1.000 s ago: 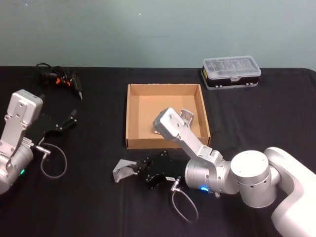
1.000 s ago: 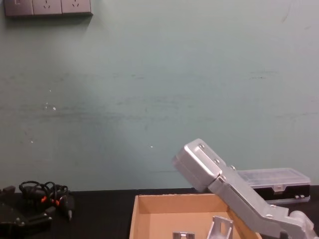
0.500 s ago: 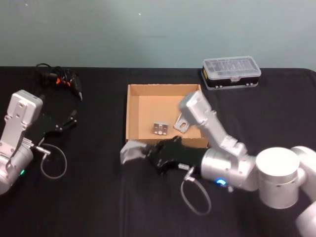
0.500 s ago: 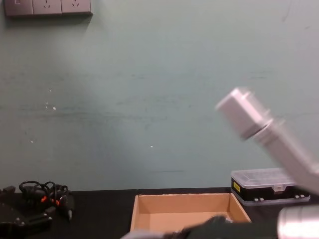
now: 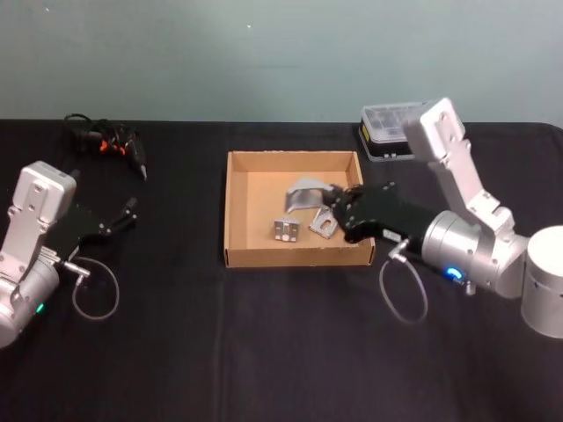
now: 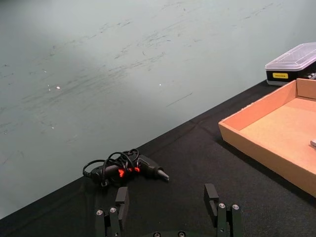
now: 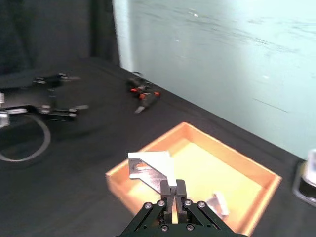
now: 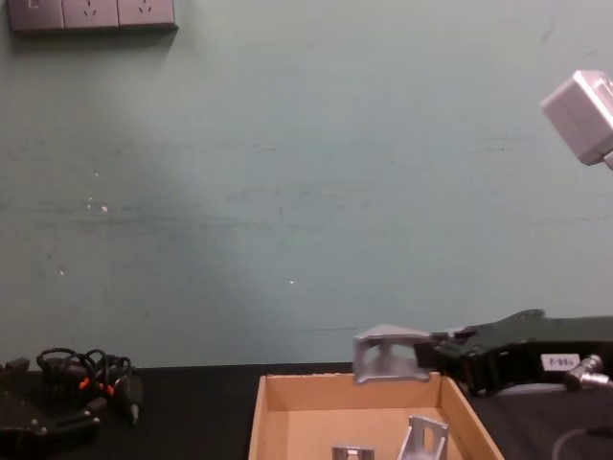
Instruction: Use one hand to pick up the angle iron from the table and place it into the box.
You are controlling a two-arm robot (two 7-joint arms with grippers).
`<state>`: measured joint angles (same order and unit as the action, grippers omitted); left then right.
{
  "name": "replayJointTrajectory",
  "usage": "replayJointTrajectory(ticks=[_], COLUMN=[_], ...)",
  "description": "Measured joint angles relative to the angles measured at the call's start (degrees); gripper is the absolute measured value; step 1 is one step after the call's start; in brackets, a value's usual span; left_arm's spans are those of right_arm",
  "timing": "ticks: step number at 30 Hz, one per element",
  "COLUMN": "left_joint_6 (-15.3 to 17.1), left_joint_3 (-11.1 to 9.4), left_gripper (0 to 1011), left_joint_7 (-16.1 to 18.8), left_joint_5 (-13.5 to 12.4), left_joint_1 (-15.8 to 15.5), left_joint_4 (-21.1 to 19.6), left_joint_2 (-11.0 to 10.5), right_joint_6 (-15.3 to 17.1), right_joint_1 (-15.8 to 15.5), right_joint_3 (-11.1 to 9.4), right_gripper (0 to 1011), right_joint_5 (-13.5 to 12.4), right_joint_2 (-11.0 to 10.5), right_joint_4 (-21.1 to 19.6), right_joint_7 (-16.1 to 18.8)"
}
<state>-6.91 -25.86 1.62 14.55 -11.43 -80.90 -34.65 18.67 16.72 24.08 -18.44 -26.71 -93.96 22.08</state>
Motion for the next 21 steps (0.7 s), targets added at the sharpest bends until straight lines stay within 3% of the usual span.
replayJointTrajectory(ticks=[10,21], left_joint_6=[0.0,0.0], left_joint_3=[0.0,0.0], left_gripper=[1000,1000], left_joint_7=[0.0,0.0], left_joint_5=[0.0,0.0], left_joint_1=[0.0,0.0], left_joint_4=[0.0,0.0], left_joint_2=[0.0,0.0], right_joint_6=[2.0,2.5], right_joint_1=[5.3,12.1], right_joint_3=[1.2,4.0], right_gripper=[56,56], right_joint_5=[3.3,7.4], right_joint_2=[1.8,6.5], right_joint_4=[7.1,17.4], right_joint_7=[-0.7,0.7])
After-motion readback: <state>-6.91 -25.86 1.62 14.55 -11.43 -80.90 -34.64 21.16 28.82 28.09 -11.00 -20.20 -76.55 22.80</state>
